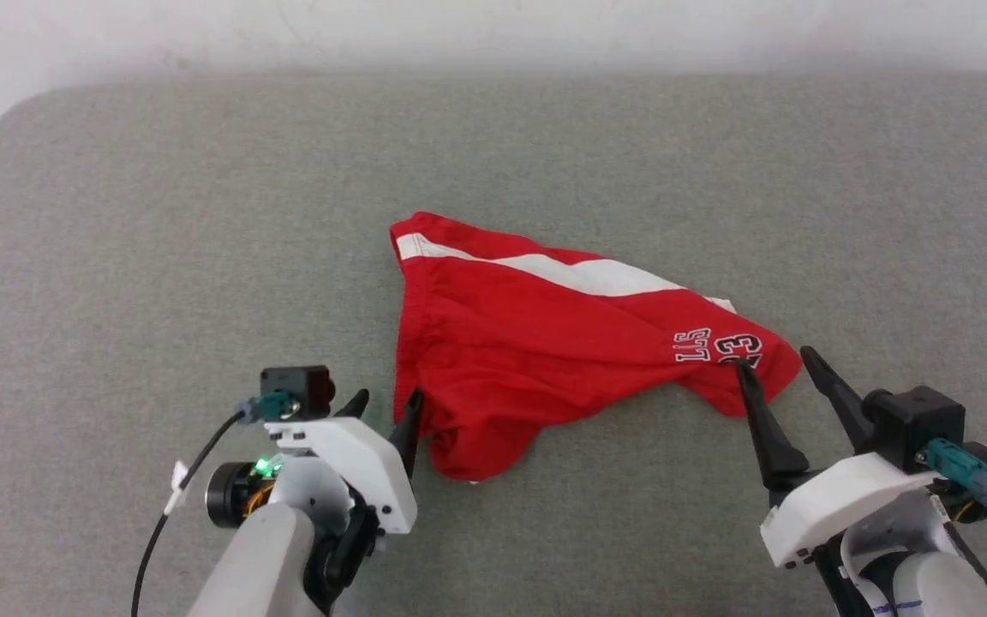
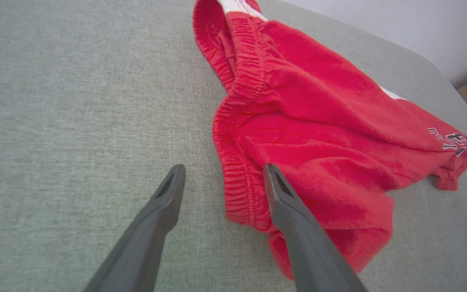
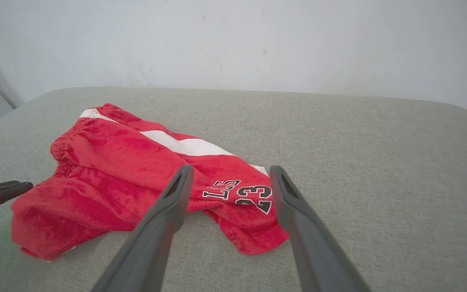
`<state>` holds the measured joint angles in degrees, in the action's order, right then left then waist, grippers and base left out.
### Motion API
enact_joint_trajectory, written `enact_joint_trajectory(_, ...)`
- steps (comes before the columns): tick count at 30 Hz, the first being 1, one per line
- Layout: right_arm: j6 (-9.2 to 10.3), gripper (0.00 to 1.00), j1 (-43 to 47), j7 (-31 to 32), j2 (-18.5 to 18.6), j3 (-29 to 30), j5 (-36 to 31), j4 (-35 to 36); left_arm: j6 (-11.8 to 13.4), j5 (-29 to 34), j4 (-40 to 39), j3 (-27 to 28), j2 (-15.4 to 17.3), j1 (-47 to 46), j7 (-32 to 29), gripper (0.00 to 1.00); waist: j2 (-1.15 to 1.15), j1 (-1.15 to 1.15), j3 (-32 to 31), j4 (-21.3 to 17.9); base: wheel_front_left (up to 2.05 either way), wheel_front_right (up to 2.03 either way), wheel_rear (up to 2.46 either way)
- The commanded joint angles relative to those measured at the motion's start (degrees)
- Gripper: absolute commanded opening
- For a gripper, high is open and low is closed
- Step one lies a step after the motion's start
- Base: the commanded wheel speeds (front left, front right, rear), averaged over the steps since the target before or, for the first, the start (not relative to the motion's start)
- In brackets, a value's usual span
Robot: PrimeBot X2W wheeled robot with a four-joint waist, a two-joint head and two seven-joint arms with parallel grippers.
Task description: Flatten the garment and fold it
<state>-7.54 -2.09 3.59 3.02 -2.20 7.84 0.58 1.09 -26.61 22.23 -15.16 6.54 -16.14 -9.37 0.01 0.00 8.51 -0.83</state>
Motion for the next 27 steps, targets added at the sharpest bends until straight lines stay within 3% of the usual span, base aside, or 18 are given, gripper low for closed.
enact_joint_trajectory(1, 0.05, 1.0, -0.42, 0.14, -0.14, -0.27, -0.08, 0.31, 0.22, -0.48, 1.51, -0.2, -0.27, -1.63, -1.16, 1.0, -0.01, 0.0, 0.9, -1.23, 0.0, 0.0, 0.0)
enact_joint_trajectory(8, 0.05, 1.0, -0.73, -0.2, -0.14, -0.35, 0.26, 0.4, 0.88, -1.81, 7.4, -1.45, -0.11, -3.49, -9.46, 1.0, -0.01, 0.0, 1.94, -3.65, 0.0, 0.0, 0.0)
enact_joint_trajectory(9, 0.05, 1.0, -0.7, -0.28, -0.14, -0.26, 0.31, 0.36, 0.9, -1.89, 7.62, -1.68, 0.08, -3.26, -10.48, 0.5, -0.01, 0.0, 1.94, -3.79, 0.0, 0.0, 0.0)
enact_joint_trajectory(11, 0.05, 1.0, -0.62, -0.4, -0.14, -0.13, 0.35, 0.24, 1.06, -2.19, 7.3, -1.59, 0.47, -2.55, -11.17, 0.0, -0.01, 0.0, 1.85, -3.94, 0.0, 0.0, 0.0)
enact_joint_trajectory(18, 0.05, 1.0, -0.28, -0.49, -0.14, 1.01, 0.44, 0.18, 2.33, -3.38, 3.73, -0.25, 3.17, 2.65, -13.17, 0.0, -0.01, 0.0, 0.9, -2.75, 0.0, 0.0, 0.0)
enact_joint_trajectory(27, 0.05, 1.0, 0.29, 0.37, -0.14, 2.16, 0.27, 0.7, 6.28, -4.79, -6.88, 3.9, 9.47, 13.48, -16.41, 0.0, -0.01, 0.0, 0.43, 0.69, 0.0, 0.0, 0.0)
